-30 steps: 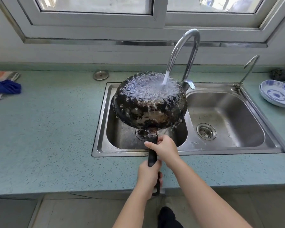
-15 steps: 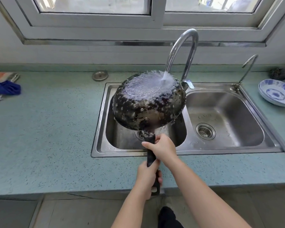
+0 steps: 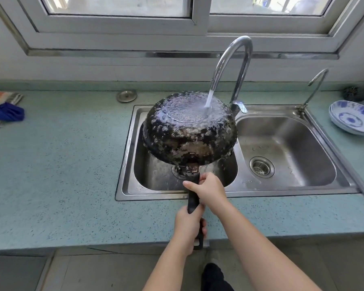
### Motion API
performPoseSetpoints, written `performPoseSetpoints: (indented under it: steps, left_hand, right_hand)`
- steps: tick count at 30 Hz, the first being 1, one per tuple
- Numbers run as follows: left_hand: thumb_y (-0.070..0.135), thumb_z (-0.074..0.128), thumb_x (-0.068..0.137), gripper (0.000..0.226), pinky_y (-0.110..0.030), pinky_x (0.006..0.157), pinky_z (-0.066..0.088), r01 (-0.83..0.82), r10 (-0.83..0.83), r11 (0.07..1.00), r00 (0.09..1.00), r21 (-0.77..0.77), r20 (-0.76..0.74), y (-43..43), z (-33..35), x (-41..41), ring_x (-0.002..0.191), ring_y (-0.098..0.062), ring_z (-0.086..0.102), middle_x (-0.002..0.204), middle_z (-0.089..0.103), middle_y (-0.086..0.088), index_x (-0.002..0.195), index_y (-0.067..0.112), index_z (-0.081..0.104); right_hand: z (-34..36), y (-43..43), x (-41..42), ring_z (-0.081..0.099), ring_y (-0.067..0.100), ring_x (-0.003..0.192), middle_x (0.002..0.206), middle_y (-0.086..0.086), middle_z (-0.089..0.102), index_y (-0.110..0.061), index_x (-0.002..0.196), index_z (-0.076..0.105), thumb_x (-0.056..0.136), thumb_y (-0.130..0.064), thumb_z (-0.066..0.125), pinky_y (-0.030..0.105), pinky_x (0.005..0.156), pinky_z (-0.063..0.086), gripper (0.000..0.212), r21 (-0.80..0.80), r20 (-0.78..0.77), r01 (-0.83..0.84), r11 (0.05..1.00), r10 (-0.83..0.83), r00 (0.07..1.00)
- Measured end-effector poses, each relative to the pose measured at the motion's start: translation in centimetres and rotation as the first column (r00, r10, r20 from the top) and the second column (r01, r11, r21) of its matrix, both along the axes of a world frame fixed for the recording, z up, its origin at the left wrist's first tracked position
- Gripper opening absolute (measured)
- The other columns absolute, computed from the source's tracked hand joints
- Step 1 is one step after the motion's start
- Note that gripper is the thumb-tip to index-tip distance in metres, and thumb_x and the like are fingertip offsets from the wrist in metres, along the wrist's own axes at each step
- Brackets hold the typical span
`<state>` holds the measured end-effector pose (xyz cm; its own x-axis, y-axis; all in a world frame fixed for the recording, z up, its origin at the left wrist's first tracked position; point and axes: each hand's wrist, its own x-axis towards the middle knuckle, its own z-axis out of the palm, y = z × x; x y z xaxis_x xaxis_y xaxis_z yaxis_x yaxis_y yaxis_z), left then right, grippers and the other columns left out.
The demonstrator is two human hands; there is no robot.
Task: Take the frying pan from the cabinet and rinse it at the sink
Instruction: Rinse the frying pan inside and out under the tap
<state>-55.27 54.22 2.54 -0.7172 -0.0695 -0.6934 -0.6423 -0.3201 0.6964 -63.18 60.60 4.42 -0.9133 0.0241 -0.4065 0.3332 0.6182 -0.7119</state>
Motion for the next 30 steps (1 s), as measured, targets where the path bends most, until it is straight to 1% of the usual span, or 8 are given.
performPoseSetpoints:
  steps: [6,16,18,20,23,25,27,30]
  left_hand:
    - [0.028,0.057,0.09,0.022,-0.022,0.041,0.034,-0.003,0.003,0.999,1.0,0.041,0.012,-0.3,0.4,0.0,0.038,-0.014,0.04,0.054,0.047,-0.004,0.079,0.012,0.046]
    - [0.029,0.059,0.089,0.021,-0.023,0.041,0.035,0.034,-0.034,0.999,0.999,-0.009,0.002,-0.8,0.6,0.2,0.038,-0.014,0.042,0.051,0.049,-0.004,0.08,0.013,0.05]
    - [0.026,0.059,0.09,0.018,-0.024,0.043,0.034,0.052,-0.052,0.998,0.999,0.036,0.011,-1.2,0.4,0.2,0.039,-0.013,0.044,0.052,0.05,-0.003,0.082,0.014,0.049]
    - [0.018,0.057,0.091,0.01,-0.023,0.043,0.034,0.067,-0.072,0.986,0.997,0.153,0.024,-1.8,0.4,0.3,0.039,-0.012,0.045,0.053,0.051,-0.002,0.086,0.012,0.049]
    - [0.01,0.055,0.087,0.007,-0.019,0.038,0.038,0.055,-0.09,0.9,0.994,0.432,0.062,-2.7,0.0,0.5,0.038,-0.008,0.043,0.052,0.047,0.001,0.091,0.012,0.05]
    - [0.014,0.056,0.083,0.008,-0.017,0.036,0.038,0.047,-0.098,0.848,0.993,0.528,0.07,-3.1,-0.2,0.4,0.035,-0.005,0.041,0.049,0.043,0.003,0.09,0.013,0.053]
    - [0.015,0.053,0.088,0.003,-0.016,0.034,0.037,0.06,-0.106,0.863,0.992,0.502,0.062,-3.4,-0.3,0.5,0.033,-0.004,0.038,0.047,0.041,0.005,0.091,0.013,0.052]
    - [0.011,0.05,0.092,0.003,-0.015,0.033,0.033,0.063,-0.08,0.92,0.996,0.386,0.027,-3.5,0.2,0.5,0.032,-0.004,0.035,0.046,0.039,0.006,0.09,0.013,0.049]
  right_hand:
    - [0.3,-0.4,0.0,0.061,0.021,0.097,0.093,-0.002,0.061,-0.016,0.094,0.051,0.072,-0.045,0.073,0.036,0.084,0.048,0.043,0.022,-0.01,-0.031,0.999,0.031,0.999]
    - [-0.5,-0.2,0.0,0.06,0.021,0.095,0.09,-0.003,0.058,-0.016,0.094,0.049,0.074,-0.042,0.073,0.04,0.088,0.05,0.04,-0.055,-0.007,-0.009,0.998,0.009,1.0]
    - [-0.7,-0.2,-0.1,0.06,0.021,0.094,0.085,-0.006,0.057,-0.016,0.093,0.05,0.074,-0.04,0.073,0.04,0.088,0.05,0.039,-0.076,-0.012,-0.006,0.997,0.005,1.0]
    - [-0.9,-0.2,-0.2,0.061,0.02,0.093,0.081,-0.008,0.056,-0.016,0.092,0.051,0.073,-0.039,0.074,0.041,0.088,0.05,0.037,-0.102,-0.017,0.001,0.995,-0.003,1.0]
    - [-0.8,-0.5,-0.3,0.062,0.021,0.093,0.085,-0.005,0.059,-0.016,0.092,0.052,0.073,-0.038,0.074,0.041,0.088,0.05,0.037,-0.124,-0.031,0.0,0.992,-0.004,1.0]
    - [-0.9,-0.9,-0.3,0.061,0.02,0.091,0.084,-0.005,0.059,-0.017,0.093,0.052,0.073,-0.038,0.074,0.039,0.086,0.05,0.037,-0.13,-0.042,-0.01,0.991,0.004,0.999]
    - [-0.9,-1.3,-0.2,0.059,0.018,0.086,0.079,-0.009,0.055,-0.017,0.092,0.052,0.073,-0.039,0.073,0.034,0.081,0.049,0.037,-0.113,-0.057,-0.024,0.993,0.018,0.998]
    - [-1.0,-1.6,-0.2,0.054,0.015,0.078,0.073,-0.011,0.051,-0.016,0.09,0.053,0.074,-0.038,0.073,0.03,0.074,0.044,0.034,-0.129,-0.075,-0.035,0.991,0.025,0.997]
